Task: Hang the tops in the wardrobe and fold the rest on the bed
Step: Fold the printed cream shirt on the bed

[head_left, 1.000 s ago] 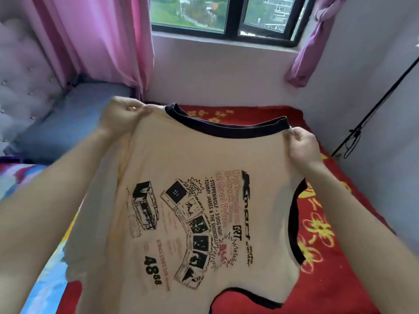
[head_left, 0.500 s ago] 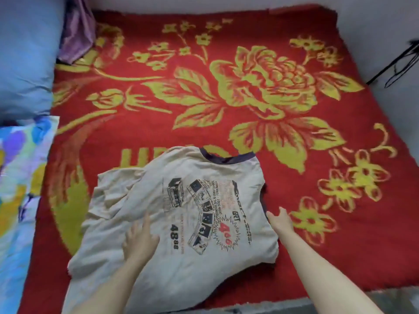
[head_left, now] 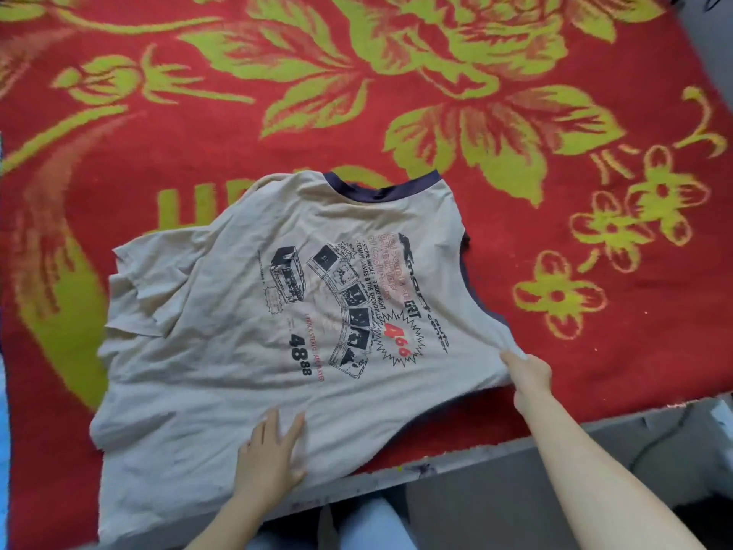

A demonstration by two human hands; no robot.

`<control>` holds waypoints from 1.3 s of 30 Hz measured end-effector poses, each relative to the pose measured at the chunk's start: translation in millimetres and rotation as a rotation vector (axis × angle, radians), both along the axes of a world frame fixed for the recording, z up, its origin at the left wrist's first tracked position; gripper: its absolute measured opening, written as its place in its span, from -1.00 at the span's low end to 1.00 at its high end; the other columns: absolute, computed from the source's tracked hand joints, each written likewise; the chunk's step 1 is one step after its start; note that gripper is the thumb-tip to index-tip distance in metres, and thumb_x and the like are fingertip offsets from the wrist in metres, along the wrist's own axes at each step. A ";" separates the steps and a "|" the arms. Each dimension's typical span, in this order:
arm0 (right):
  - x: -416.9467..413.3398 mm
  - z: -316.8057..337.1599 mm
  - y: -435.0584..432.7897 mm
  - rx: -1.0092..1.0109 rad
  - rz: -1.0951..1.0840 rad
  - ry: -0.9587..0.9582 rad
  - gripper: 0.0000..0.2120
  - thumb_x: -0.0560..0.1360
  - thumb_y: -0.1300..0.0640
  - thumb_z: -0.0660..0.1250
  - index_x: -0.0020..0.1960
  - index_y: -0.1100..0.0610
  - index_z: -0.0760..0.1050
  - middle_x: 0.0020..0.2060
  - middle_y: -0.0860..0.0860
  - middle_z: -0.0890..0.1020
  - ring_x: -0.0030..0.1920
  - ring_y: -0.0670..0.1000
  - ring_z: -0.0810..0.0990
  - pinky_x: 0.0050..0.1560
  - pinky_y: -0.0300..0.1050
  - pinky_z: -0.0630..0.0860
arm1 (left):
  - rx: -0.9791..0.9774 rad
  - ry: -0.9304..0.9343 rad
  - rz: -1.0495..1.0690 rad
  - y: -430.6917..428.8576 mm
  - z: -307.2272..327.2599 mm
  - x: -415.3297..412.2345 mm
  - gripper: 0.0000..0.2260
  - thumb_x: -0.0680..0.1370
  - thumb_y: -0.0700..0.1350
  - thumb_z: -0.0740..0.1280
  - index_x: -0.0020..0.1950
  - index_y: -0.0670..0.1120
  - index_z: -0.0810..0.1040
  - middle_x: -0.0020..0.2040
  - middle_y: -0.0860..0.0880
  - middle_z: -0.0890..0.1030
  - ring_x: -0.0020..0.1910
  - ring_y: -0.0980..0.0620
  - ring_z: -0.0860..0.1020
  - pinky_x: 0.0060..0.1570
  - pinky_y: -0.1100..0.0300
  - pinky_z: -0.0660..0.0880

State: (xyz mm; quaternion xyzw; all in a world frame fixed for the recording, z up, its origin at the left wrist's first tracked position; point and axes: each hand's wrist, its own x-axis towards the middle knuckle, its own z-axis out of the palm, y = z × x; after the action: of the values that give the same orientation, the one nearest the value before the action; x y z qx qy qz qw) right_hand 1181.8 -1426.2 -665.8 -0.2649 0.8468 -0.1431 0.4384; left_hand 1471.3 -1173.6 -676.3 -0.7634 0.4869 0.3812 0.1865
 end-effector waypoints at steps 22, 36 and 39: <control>108.2 39.8 96.4 -0.970 1.332 0.484 -0.87 0.33 0.17 0.21 -0.32 0.15 0.51 -0.47 0.05 0.46 -0.46 0.08 0.45 -0.30 -0.08 0.23 | -0.268 0.256 0.498 -30.1 -2.6 17.4 -0.54 0.56 -0.11 0.30 0.44 -0.13 0.31 0.33 -0.18 0.45 0.32 -0.13 0.40 0.21 0.07 0.35; 133.6 8.9 63.8 -0.105 1.357 0.175 -0.65 0.60 0.08 0.10 0.36 0.13 0.35 0.25 0.07 0.47 0.24 0.07 0.43 0.11 -0.05 0.38 | -0.195 0.695 1.258 -57.1 -2.6 7.9 -0.71 0.54 -0.21 0.33 0.23 -0.13 0.37 -0.06 -0.14 0.50 -0.29 -0.01 0.48 -0.39 0.27 0.43; 158.1 9.6 10.7 -0.204 1.352 0.328 -0.66 0.58 0.16 0.12 0.34 0.17 0.36 0.25 0.14 0.42 0.24 0.16 0.38 0.10 0.00 0.37 | -0.179 0.656 1.332 -65.7 -7.6 -20.4 -0.68 0.50 -0.27 0.37 0.18 -0.14 0.33 0.01 -0.10 0.47 -0.15 -0.05 0.49 -0.43 0.32 0.40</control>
State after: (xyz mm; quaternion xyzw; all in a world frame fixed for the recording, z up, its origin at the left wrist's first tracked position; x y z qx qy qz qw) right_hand 1339.9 -1415.5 -656.2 -0.7913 0.5339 0.1242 0.2708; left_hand 1450.9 -1239.2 -683.9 -0.7561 -0.0187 0.5806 -0.3014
